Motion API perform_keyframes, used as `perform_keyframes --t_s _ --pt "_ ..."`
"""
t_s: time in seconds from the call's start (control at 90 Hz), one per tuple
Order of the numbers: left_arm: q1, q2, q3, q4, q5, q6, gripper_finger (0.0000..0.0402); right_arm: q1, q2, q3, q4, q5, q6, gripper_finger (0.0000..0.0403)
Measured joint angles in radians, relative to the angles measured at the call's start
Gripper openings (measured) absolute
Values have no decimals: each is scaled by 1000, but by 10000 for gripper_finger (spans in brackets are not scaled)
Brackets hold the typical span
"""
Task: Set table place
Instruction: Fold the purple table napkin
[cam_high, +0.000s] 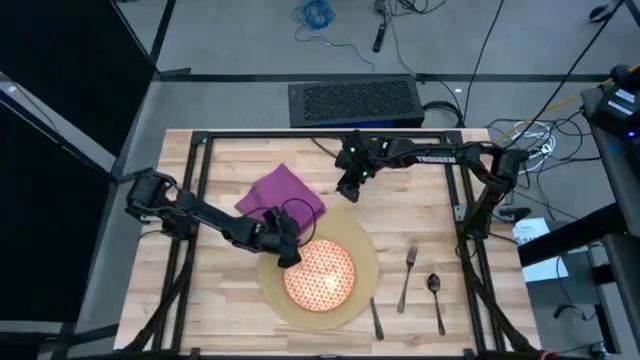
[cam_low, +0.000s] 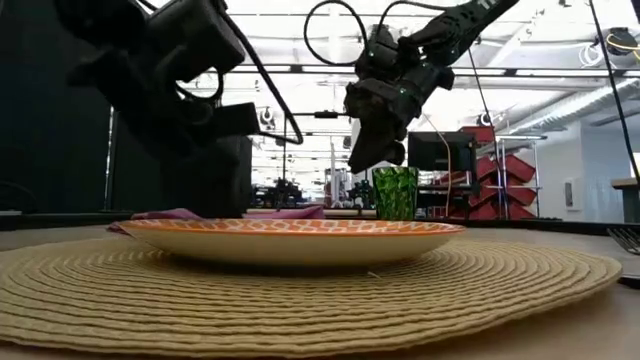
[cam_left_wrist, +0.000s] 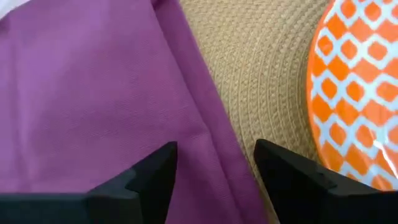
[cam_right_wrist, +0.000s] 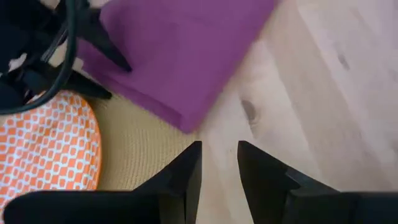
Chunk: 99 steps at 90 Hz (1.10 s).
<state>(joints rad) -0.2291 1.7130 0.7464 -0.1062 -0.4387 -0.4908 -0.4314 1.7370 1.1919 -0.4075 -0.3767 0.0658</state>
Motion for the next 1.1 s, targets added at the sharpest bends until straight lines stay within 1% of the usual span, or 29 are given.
perform_keyframes --t_s 0.178,0.433,0.611,0.7,0.889,1.1 --pt "-1 -1 0 -2 -26 0 208 -15 0 0 0 -14 0 91" --pt "0 -2 0 -10 -35 0 207 -15 0 0 -1 -21 2 91" --pt "-5 -1 17 -18 3 3 207 -15 0 0 -1 -22 3 91" --pt "-6 -7 29 -20 19 30 207 -15 0 0 -2 -23 2 91" --pt "0 -10 39 -24 17 59 207 -15 0 0 -8 -23 -2 91" --pt "0 -10 39 -70 4 55 203 -15 0 0 -17 -22 -14 91"
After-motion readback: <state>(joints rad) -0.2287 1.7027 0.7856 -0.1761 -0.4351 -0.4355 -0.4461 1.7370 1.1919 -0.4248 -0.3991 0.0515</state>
